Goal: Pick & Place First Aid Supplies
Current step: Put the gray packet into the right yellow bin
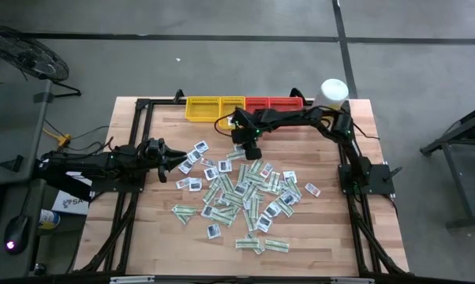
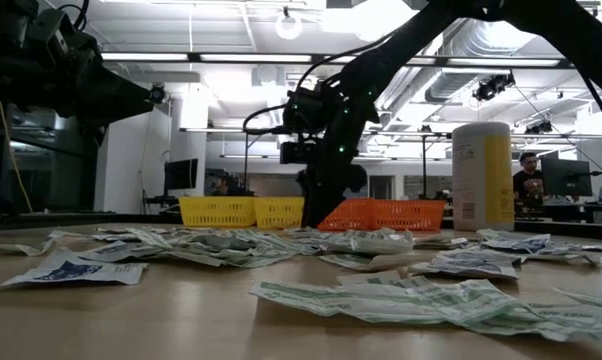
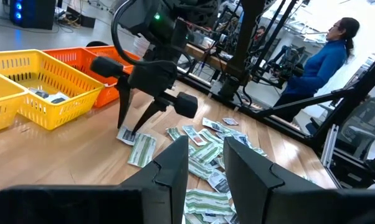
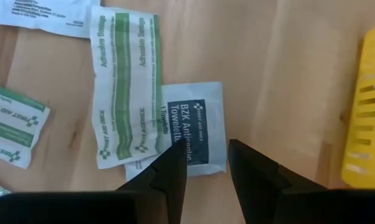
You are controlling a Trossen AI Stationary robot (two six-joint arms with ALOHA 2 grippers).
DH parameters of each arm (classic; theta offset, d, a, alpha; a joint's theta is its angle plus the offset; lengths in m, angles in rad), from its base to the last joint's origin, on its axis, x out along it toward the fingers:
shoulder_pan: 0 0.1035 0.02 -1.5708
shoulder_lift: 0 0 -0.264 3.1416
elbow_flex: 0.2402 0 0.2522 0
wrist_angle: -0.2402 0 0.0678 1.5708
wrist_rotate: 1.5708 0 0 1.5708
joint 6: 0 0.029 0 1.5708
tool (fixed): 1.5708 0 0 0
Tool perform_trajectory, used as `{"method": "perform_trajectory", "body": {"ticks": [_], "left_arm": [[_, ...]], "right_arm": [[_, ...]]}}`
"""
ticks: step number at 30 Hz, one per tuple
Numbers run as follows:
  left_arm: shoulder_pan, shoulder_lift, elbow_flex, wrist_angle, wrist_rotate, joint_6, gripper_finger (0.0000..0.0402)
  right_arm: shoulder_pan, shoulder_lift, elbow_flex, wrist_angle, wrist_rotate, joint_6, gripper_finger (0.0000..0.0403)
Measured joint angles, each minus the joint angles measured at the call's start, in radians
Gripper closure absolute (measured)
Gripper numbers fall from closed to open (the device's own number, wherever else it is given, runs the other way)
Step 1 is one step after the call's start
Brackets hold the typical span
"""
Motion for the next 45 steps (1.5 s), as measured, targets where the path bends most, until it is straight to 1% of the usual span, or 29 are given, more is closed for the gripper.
{"method": "perform_trajectory", "body": {"ticks": [6, 9, 12, 18, 19, 24, 26, 31, 36, 43, 45], "left_arm": [[0.000, 0.000, 0.000, 0.000, 0.000, 0.000, 0.0300], [0.000, 0.000, 0.000, 0.000, 0.000, 0.000, 0.0300], [0.000, 0.000, 0.000, 0.000, 0.000, 0.000, 0.0300], [0.000, 0.000, 0.000, 0.000, 0.000, 0.000, 0.0300], [0.000, 0.000, 0.000, 0.000, 0.000, 0.000, 0.0300], [0.000, 0.000, 0.000, 0.000, 0.000, 0.000, 0.0300], [0.000, 0.000, 0.000, 0.000, 0.000, 0.000, 0.0300], [0.000, 0.000, 0.000, 0.000, 0.000, 0.000, 0.0300], [0.000, 0.000, 0.000, 0.000, 0.000, 0.000, 0.0300], [0.000, 0.000, 0.000, 0.000, 0.000, 0.000, 0.0300], [0.000, 0.000, 0.000, 0.000, 0.000, 0.000, 0.0300]], "right_arm": [[0.005, 0.000, 0.000, -0.010, 0.028, 0.003, 0.0291], [0.004, 0.001, 0.000, -0.020, 0.032, 0.004, 0.0300], [0.005, 0.001, 0.000, -0.029, 0.046, 0.004, 0.0324], [0.005, 0.002, 0.000, -0.037, 0.070, 0.013, 0.0390], [0.005, 0.001, 0.000, -0.037, 0.073, 0.020, 0.0395], [0.013, -0.018, -0.001, -0.049, 0.105, 0.065, 0.0397], [0.020, -0.038, 0.001, -0.087, 0.116, 0.066, 0.0401], [0.045, -0.102, 0.046, -0.140, 0.204, 0.066, 0.0402], [0.069, -0.148, 0.075, -0.134, 0.272, 0.065, 0.0402], [0.069, -0.148, 0.121, -0.128, 0.284, 0.066, 0.0402], [0.065, -0.148, 0.120, -0.122, 0.306, 0.064, 0.0402]]}}
